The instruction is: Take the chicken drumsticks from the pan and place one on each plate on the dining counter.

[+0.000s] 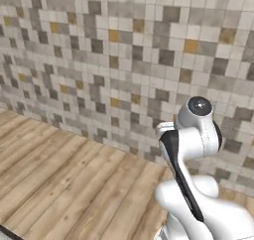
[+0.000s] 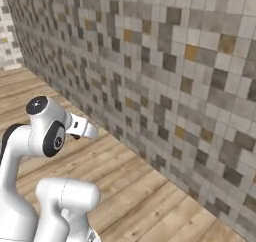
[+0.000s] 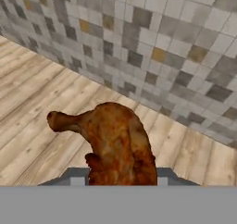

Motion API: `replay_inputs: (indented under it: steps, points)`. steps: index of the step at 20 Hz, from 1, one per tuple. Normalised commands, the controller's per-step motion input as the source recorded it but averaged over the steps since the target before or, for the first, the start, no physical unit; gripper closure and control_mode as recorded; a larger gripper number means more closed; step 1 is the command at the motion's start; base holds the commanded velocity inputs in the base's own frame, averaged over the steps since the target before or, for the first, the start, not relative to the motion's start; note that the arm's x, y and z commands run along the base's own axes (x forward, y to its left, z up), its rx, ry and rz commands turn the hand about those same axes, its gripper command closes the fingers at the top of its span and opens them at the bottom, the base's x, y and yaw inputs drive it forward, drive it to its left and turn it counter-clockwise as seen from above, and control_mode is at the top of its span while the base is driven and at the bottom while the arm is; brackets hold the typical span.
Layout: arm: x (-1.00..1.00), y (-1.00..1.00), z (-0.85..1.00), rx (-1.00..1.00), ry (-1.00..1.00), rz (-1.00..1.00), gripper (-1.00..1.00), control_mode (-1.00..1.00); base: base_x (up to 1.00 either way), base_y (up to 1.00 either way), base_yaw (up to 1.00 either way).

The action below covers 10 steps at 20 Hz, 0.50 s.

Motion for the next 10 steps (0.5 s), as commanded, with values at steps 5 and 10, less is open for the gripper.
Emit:
replay_inputs:
  steps: [5, 10]
  points:
    - [0.0, 0.0, 0.0, 0.0, 0.0, 0.0, 1.0, 1.0, 0.65, -0.02, 0.84]
    - [0.0, 0.0, 0.0, 0.0, 0.0, 0.0, 1.0, 1.0, 0.75, 0.0, 0.73]
